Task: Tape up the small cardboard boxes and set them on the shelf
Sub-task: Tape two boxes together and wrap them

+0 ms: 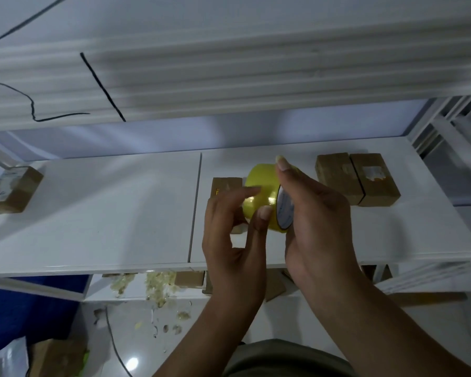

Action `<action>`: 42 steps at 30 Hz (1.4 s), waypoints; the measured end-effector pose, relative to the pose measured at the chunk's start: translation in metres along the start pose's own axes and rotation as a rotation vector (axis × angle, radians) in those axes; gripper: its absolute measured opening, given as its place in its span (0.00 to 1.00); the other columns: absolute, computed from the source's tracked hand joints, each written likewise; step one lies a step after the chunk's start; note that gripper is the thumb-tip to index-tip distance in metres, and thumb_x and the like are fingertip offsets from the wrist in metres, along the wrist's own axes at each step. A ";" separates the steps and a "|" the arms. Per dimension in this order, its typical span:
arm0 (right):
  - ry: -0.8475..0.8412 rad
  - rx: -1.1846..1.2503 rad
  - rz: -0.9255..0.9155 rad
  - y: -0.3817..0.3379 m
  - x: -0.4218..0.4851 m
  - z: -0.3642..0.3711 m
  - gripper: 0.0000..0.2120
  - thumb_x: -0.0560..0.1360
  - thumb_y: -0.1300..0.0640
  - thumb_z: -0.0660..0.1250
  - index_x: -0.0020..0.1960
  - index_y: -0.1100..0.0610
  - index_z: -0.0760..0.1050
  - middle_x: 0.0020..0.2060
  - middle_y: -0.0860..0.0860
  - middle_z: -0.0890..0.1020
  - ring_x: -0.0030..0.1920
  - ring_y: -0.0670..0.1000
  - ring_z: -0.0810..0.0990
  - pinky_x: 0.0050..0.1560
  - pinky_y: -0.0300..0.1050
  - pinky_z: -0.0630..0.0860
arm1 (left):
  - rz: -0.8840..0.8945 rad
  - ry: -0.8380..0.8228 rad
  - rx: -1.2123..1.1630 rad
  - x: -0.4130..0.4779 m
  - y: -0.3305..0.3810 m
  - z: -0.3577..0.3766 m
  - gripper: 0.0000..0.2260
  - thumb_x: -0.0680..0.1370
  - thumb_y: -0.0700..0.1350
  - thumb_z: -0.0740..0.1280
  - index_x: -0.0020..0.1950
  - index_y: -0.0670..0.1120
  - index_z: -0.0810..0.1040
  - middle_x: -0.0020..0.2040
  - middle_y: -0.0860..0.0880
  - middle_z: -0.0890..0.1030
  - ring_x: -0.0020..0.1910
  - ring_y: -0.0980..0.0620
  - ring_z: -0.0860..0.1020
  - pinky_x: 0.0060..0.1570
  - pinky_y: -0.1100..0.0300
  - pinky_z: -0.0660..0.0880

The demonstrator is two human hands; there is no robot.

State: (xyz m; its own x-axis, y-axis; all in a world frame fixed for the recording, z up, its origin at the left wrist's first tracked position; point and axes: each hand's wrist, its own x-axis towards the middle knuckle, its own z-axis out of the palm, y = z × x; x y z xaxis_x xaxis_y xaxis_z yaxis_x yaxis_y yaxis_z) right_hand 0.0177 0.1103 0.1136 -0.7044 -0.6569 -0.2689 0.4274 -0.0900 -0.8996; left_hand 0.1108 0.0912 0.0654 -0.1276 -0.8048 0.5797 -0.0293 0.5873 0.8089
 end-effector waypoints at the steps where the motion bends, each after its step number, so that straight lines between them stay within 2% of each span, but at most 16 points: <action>1: -0.003 0.004 -0.002 -0.001 0.000 0.000 0.15 0.65 0.40 0.81 0.43 0.50 0.87 0.48 0.47 0.88 0.57 0.53 0.86 0.58 0.56 0.83 | 0.017 -0.002 -0.004 0.001 -0.001 0.000 0.05 0.84 0.49 0.69 0.60 0.52 0.80 0.56 0.51 0.80 0.54 0.51 0.81 0.48 0.65 0.78; 6: -0.035 0.045 0.036 -0.003 0.002 -0.002 0.11 0.71 0.46 0.78 0.43 0.53 0.86 0.48 0.52 0.87 0.59 0.59 0.85 0.62 0.62 0.81 | 0.038 -0.007 -0.010 0.000 -0.006 0.003 0.02 0.81 0.42 0.71 0.53 0.48 0.81 0.56 0.47 0.79 0.57 0.48 0.81 0.50 0.65 0.77; 9: -0.053 0.036 0.016 -0.005 0.001 -0.001 0.11 0.69 0.45 0.80 0.43 0.52 0.87 0.48 0.51 0.88 0.59 0.58 0.85 0.61 0.61 0.81 | -0.005 0.003 -0.034 -0.003 -0.003 0.005 0.01 0.81 0.43 0.70 0.51 0.49 0.80 0.54 0.48 0.80 0.56 0.45 0.81 0.49 0.61 0.78; 10: -0.065 0.023 -0.008 -0.006 0.001 0.001 0.12 0.68 0.44 0.81 0.43 0.51 0.87 0.49 0.50 0.88 0.59 0.55 0.85 0.60 0.59 0.82 | -0.097 0.026 -0.125 -0.003 0.000 0.005 0.01 0.81 0.45 0.70 0.51 0.49 0.79 0.52 0.49 0.81 0.53 0.47 0.82 0.48 0.59 0.78; 13: -0.080 -0.048 -0.157 -0.008 0.003 0.003 0.10 0.67 0.43 0.79 0.42 0.48 0.88 0.52 0.47 0.88 0.59 0.47 0.84 0.62 0.56 0.80 | -0.499 0.039 -0.547 0.006 0.009 0.002 0.13 0.77 0.50 0.73 0.53 0.42 0.77 0.46 0.47 0.82 0.46 0.51 0.82 0.45 0.60 0.80; 15: -0.103 -0.066 -0.237 -0.009 0.006 0.001 0.10 0.66 0.41 0.78 0.42 0.45 0.88 0.55 0.46 0.87 0.62 0.49 0.83 0.65 0.58 0.78 | -0.644 0.004 -0.614 0.013 0.009 -0.001 0.21 0.74 0.52 0.76 0.57 0.39 0.78 0.48 0.43 0.83 0.49 0.47 0.82 0.50 0.56 0.80; 17: -0.145 -0.079 -0.292 -0.010 0.009 -0.002 0.09 0.66 0.40 0.77 0.43 0.43 0.88 0.58 0.44 0.86 0.64 0.49 0.82 0.64 0.58 0.77 | -0.702 -0.086 -0.638 0.017 0.006 -0.004 0.24 0.76 0.52 0.75 0.63 0.36 0.79 0.54 0.37 0.83 0.56 0.40 0.82 0.59 0.46 0.78; 19: -0.183 -0.108 -0.329 -0.009 0.011 -0.005 0.08 0.67 0.41 0.77 0.45 0.42 0.88 0.60 0.43 0.85 0.65 0.49 0.81 0.66 0.63 0.77 | -0.709 -0.202 -0.659 0.017 0.003 -0.006 0.19 0.82 0.48 0.70 0.67 0.36 0.80 0.61 0.35 0.83 0.63 0.33 0.80 0.67 0.41 0.75; 22: -0.219 -0.144 -0.351 -0.009 0.014 -0.008 0.10 0.68 0.40 0.76 0.46 0.42 0.87 0.61 0.42 0.84 0.66 0.49 0.80 0.66 0.66 0.77 | -0.725 -0.262 -0.715 0.018 0.004 -0.009 0.17 0.83 0.45 0.64 0.68 0.37 0.79 0.63 0.37 0.83 0.65 0.36 0.80 0.68 0.46 0.77; 26: -0.230 -0.199 -0.381 -0.009 0.012 -0.005 0.11 0.69 0.39 0.76 0.47 0.44 0.87 0.61 0.41 0.84 0.64 0.48 0.82 0.64 0.66 0.79 | -0.749 -0.241 -0.809 0.017 0.010 -0.007 0.17 0.82 0.44 0.64 0.69 0.37 0.76 0.60 0.38 0.81 0.62 0.40 0.80 0.66 0.48 0.77; 30: -0.232 -0.226 -0.394 -0.006 0.009 -0.003 0.11 0.69 0.40 0.75 0.46 0.46 0.87 0.62 0.41 0.83 0.63 0.47 0.82 0.60 0.61 0.82 | -0.779 -0.175 -0.872 0.017 0.015 -0.003 0.27 0.79 0.48 0.66 0.72 0.31 0.71 0.59 0.37 0.79 0.61 0.40 0.78 0.67 0.43 0.74; 33: -0.221 -0.225 -0.381 -0.004 0.009 -0.003 0.12 0.68 0.40 0.76 0.44 0.48 0.87 0.61 0.41 0.84 0.63 0.47 0.82 0.60 0.60 0.82 | -0.789 -0.138 -0.905 0.016 0.011 -0.002 0.25 0.82 0.45 0.63 0.72 0.28 0.69 0.60 0.35 0.78 0.61 0.37 0.76 0.68 0.40 0.71; 35: -0.225 -0.237 -0.383 -0.004 0.008 -0.003 0.12 0.68 0.40 0.75 0.44 0.47 0.86 0.60 0.40 0.84 0.62 0.45 0.82 0.60 0.56 0.82 | -0.797 -0.120 -0.906 0.015 0.010 0.000 0.24 0.81 0.42 0.62 0.72 0.27 0.69 0.57 0.35 0.79 0.58 0.38 0.77 0.65 0.43 0.73; 37: -0.235 -0.300 -0.433 -0.004 0.007 -0.002 0.10 0.69 0.40 0.75 0.42 0.46 0.86 0.59 0.39 0.84 0.61 0.42 0.82 0.61 0.49 0.79 | -0.801 -0.093 -0.888 0.012 0.012 0.003 0.22 0.76 0.34 0.62 0.68 0.26 0.70 0.50 0.36 0.80 0.50 0.41 0.79 0.56 0.48 0.77; 39: -0.243 -0.335 -0.462 -0.003 0.007 -0.001 0.09 0.70 0.41 0.74 0.41 0.45 0.85 0.59 0.39 0.84 0.61 0.40 0.81 0.59 0.44 0.77 | -0.800 -0.088 -0.886 0.010 0.013 0.002 0.20 0.71 0.29 0.60 0.62 0.28 0.73 0.45 0.38 0.79 0.45 0.41 0.76 0.48 0.51 0.76; 42: -0.259 -0.251 -0.416 -0.004 0.010 0.000 0.08 0.68 0.41 0.76 0.39 0.45 0.86 0.58 0.41 0.85 0.60 0.43 0.83 0.48 0.36 0.79 | -0.768 -0.152 -0.956 0.010 0.013 -0.004 0.18 0.72 0.33 0.60 0.62 0.33 0.73 0.49 0.39 0.79 0.51 0.41 0.77 0.56 0.49 0.76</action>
State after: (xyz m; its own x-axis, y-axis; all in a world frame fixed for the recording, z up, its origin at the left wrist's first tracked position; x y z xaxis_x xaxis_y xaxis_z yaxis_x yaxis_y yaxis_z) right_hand 0.0085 0.1042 0.1147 -0.6093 -0.7693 0.1921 -0.0284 -0.2209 -0.9749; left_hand 0.1127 0.0907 0.0824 -0.5129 -0.8574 -0.0432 0.5805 -0.3835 0.7183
